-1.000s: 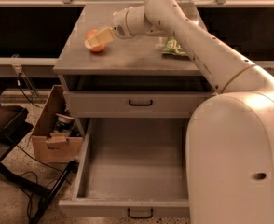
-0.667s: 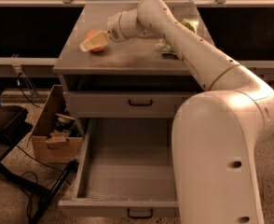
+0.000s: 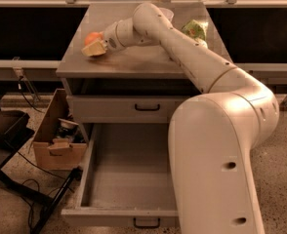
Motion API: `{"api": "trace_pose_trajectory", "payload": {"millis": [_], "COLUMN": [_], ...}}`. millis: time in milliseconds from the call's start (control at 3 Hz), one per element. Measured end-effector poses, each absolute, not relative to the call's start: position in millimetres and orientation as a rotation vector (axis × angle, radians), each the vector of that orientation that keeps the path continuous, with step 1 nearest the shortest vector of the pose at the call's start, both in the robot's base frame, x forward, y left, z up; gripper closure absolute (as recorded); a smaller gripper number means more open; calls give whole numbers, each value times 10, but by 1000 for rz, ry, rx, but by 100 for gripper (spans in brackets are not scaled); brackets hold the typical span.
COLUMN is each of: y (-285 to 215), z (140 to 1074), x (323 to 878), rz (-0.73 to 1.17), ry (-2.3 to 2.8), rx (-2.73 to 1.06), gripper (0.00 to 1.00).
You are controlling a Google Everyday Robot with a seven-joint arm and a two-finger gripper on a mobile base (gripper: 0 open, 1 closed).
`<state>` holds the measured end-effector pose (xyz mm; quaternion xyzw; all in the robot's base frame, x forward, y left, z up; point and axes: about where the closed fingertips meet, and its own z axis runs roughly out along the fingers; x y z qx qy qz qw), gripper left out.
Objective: Place orange into middle drawer
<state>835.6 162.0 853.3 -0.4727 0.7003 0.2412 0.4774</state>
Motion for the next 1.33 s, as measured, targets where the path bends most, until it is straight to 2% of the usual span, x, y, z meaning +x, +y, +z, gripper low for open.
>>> {"api": "trace_pose_trajectory", "payload": {"millis": [333, 667, 1000, 1333], "y": [1639, 1302, 788, 282], "z": [8632, 9316, 9805, 9410], "x": [8300, 7845, 7168, 6658], "rz": [574, 533, 455, 349], "ry": [1688, 1551, 1492, 1626], "rx": [-1162, -1154, -1161, -1233], "gripper": [69, 98, 100, 100]}}
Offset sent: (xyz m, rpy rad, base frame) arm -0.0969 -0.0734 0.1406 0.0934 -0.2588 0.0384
